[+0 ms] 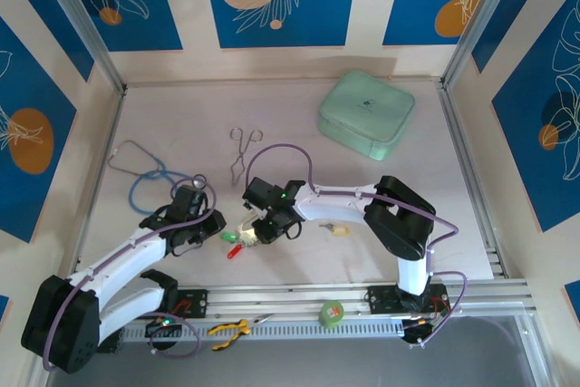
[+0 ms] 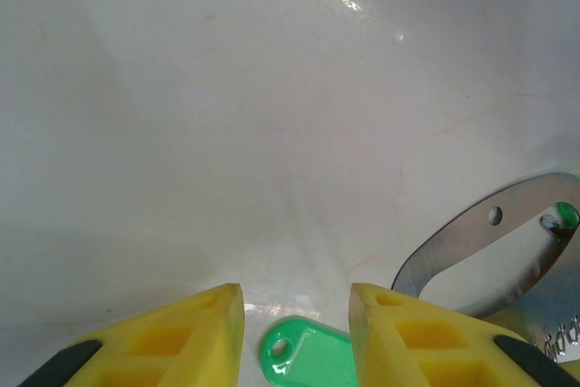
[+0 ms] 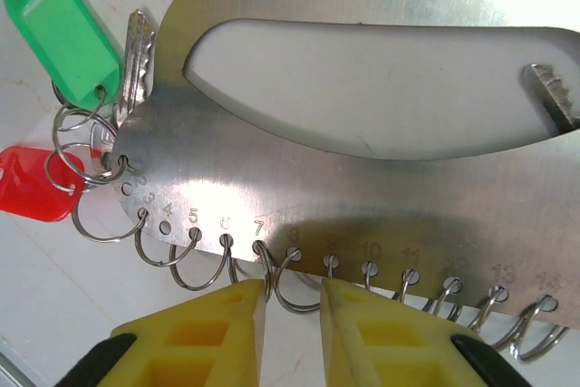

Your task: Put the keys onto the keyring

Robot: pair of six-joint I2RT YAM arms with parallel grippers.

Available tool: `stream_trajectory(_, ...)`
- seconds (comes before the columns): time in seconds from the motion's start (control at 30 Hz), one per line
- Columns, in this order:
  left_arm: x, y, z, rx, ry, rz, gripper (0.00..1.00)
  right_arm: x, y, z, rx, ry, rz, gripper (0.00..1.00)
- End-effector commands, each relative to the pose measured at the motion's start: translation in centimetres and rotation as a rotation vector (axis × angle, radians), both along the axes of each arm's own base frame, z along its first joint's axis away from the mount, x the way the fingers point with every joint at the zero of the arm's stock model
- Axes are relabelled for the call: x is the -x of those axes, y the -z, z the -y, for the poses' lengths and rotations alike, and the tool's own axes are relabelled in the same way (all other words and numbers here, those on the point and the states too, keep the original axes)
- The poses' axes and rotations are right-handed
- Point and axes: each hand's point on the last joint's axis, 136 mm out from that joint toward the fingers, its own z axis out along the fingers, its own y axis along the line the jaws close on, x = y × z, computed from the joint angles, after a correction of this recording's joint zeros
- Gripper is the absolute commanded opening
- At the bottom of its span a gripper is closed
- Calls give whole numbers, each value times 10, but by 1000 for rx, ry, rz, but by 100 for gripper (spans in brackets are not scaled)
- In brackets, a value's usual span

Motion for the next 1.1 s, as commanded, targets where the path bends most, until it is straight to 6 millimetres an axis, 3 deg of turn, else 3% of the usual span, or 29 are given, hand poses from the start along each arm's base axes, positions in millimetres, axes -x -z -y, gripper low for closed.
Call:
stream_trajectory(0.0,-1,-4,1,-11,10,7,36,-2,-23,3,-26,-23,56,24)
stream_trajectory(0.2,-2,-6,1,-13,14,15,36,-11,-53,13,-96,-200,299,26)
stream_trajectory(0.3,-3,-7,3,-12,17,22,36,-5,-55,15,-171,-360,448,28)
stream_trajectory(0.4,-4,-7,3,-11,20,27,36,17,-53,11,-284,-596,572,32)
stream_trajectory(0.53,-3,-7,4,-12,24,29,36,33,-38,12,-316,-815,697,35)
stream_trajectory(0.7,-3,-7,3,-14,21,37,36,28,-16,6,-267,-873,698,35)
stream_trajectory(1.07,-5,-10,2,-17,21,59,36,12,0,-3,-216,-863,699,34)
